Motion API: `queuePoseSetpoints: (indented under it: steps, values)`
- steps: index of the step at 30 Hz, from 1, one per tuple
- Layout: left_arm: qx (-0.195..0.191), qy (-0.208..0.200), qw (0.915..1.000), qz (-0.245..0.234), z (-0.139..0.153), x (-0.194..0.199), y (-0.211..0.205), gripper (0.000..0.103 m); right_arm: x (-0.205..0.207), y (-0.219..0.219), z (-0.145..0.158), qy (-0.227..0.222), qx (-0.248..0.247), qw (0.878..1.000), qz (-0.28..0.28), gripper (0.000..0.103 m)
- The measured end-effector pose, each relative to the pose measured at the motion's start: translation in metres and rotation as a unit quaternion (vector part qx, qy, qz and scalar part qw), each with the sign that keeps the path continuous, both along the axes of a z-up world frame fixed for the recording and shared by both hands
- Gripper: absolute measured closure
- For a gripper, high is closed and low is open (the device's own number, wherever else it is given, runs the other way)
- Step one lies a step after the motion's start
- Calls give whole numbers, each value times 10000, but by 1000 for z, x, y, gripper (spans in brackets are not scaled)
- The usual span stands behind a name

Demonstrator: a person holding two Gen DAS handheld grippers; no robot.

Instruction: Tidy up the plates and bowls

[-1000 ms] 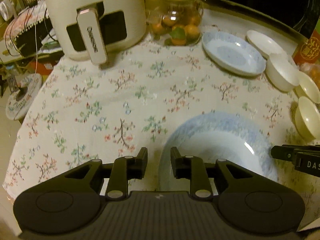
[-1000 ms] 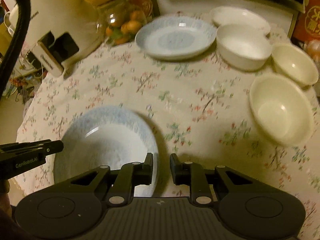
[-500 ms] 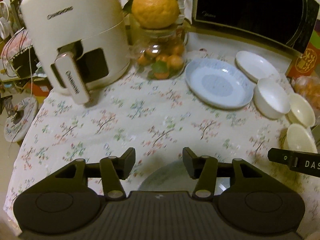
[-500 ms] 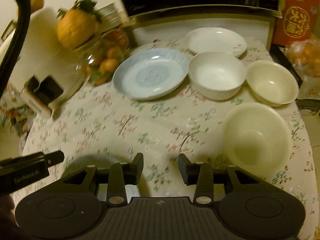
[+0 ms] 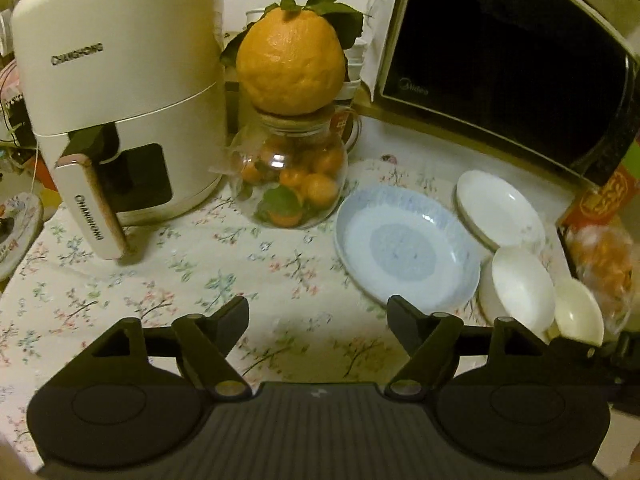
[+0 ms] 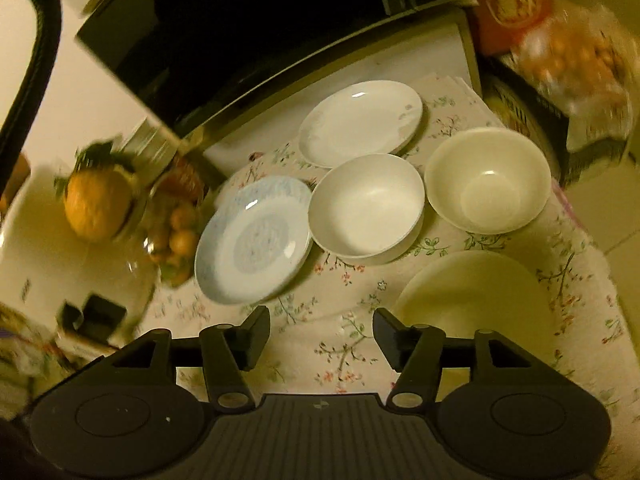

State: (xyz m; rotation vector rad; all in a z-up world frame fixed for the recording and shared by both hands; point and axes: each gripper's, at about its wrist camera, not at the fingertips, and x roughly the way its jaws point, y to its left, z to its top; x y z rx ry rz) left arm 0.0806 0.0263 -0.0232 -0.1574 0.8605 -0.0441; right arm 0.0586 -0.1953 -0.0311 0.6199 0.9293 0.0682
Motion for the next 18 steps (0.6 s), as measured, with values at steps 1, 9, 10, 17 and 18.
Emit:
queuePoseSetpoints:
  steps: [1, 9, 10, 17, 18]
  values:
    - [-14, 28, 10000, 15, -2, 4, -3, 29, 3, 0, -2, 28, 76, 10000, -17, 46]
    - [226, -23, 9996, 140, -18, 30, -15, 27, 28, 12, -18, 168, 216, 9995, 162, 45]
    - [292, -62, 9995, 139, -19, 33, -15, 27, 34, 15, -20, 161, 127, 9996, 204, 45]
    - [557, -81, 9983, 171, -32, 49, -18, 27, 54, 24, -30, 157, 293, 9991, 255, 45]
    - [598, -105, 9980, 169, -33, 51, -19, 27, 56, 25, -32, 157, 325, 9991, 243, 44]
